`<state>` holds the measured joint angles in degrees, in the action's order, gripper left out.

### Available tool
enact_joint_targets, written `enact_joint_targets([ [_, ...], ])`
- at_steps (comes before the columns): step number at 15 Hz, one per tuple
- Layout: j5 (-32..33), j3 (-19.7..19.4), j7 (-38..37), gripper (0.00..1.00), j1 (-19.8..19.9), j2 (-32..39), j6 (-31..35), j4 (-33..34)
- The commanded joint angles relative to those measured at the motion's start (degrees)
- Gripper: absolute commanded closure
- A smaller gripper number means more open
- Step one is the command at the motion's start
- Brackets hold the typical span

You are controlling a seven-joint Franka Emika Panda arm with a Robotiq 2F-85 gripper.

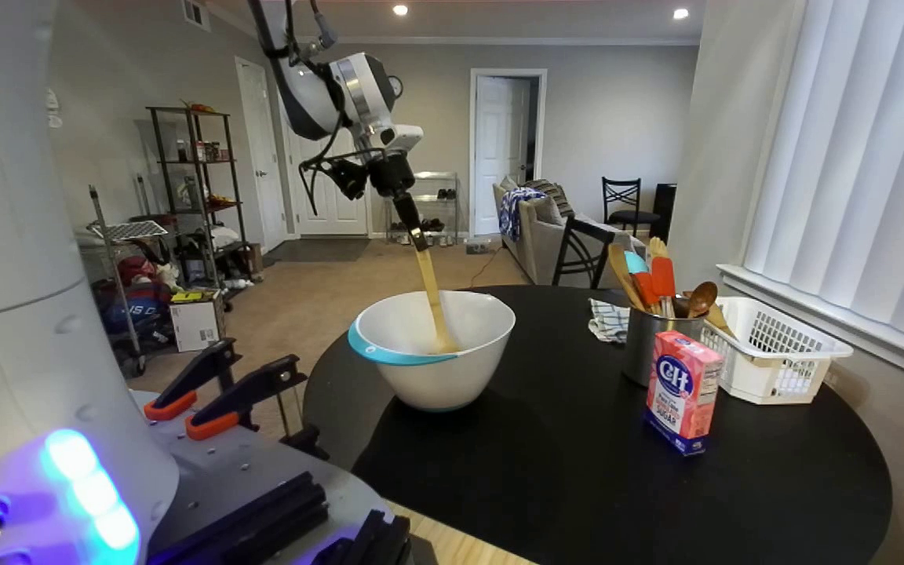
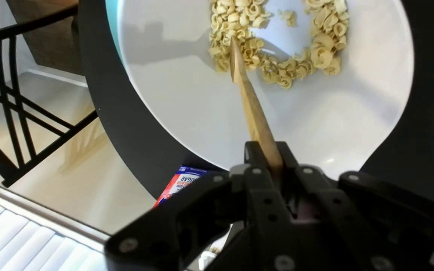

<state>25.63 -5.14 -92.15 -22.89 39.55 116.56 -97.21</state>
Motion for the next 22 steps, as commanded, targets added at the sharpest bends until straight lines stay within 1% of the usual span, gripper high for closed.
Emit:
enact_joint_targets([
  [1,-4.00,3.82,4.93,0.97,3.96,-2.21,4.09,-1.35],
  [2,-5.91,4.65,6.00,0.97,4.93,-2.37,4.82,-1.26],
  [3,-8.07,5.24,6.95,0.97,5.62,-2.30,4.04,-0.71],
  [4,-9.78,5.57,7.84,0.97,6.20,-2.47,3.20,-0.38],
  [6,-12.81,5.90,8.54,0.97,6.95,-2.79,3.66,0.03],
  [11,-16.72,6.02,8.49,0.97,7.67,-2.73,9.21,0.06],
  [17,-16.48,4.50,6.24,0.97,7.29,-2.57,13.65,-0.86],
  [20,-13.79,2.90,5.56,0.97,5.86,-2.66,15.15,-1.49],
  [22,-10.90,1.53,5.06,0.97,4.46,-2.52,15.55,-1.66],
])
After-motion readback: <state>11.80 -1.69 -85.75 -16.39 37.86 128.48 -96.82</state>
